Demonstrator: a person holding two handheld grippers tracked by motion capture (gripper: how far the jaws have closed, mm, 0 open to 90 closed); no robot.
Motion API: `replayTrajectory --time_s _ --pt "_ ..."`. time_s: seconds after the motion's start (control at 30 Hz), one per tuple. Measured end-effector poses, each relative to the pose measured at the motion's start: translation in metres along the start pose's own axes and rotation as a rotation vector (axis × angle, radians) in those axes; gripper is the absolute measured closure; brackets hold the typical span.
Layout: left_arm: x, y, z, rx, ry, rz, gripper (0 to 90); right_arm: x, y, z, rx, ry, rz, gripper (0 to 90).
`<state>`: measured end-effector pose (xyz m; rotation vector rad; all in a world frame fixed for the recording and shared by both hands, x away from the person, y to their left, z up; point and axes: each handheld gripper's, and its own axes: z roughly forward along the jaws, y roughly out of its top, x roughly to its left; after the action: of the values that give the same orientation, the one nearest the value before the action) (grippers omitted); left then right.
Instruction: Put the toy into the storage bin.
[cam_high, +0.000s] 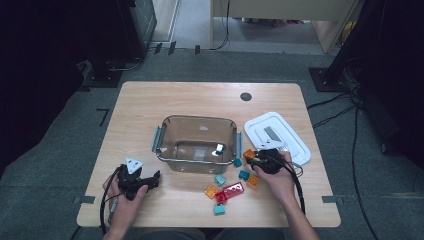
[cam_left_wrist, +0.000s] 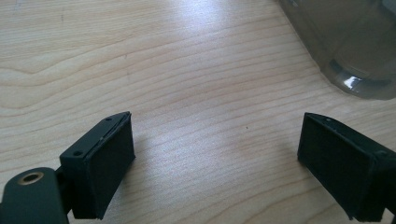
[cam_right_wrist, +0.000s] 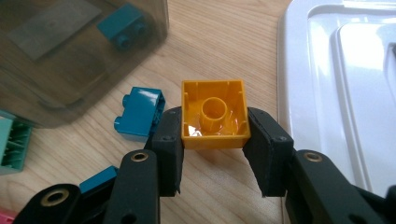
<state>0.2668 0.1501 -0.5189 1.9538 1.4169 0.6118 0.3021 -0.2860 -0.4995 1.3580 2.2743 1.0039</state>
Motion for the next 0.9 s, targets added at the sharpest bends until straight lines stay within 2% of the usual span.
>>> replayTrajectory --time_s 0.17,0.4,0.5,0.67,0.9 --pt "0.000 0.001 0.001 0.000 0.003 -0.002 10.5 -0.002 0.001 -0.007 -0.013 0.004 0.022 60.1" --pt "0.000 0.000 0.000 0.001 0.003 -0.002 10.6 -0.008 0.002 -0.022 -0.034 0.010 0.075 60.1" --pt "0.000 0.001 0.001 0.001 0.004 -0.003 10.6 -0.007 0.003 -0.027 -0.031 -0.003 0.060 60.1" --pt "-0.002 0.002 0.002 -0.001 0.020 -0.018 10.6 -0.008 0.006 -0.040 -0.043 -0.007 0.065 60.2" --pt "-0.002 0.002 0.002 0.000 0.022 -0.020 10.6 -0.009 0.020 -0.061 -0.070 0.014 0.064 60.2"
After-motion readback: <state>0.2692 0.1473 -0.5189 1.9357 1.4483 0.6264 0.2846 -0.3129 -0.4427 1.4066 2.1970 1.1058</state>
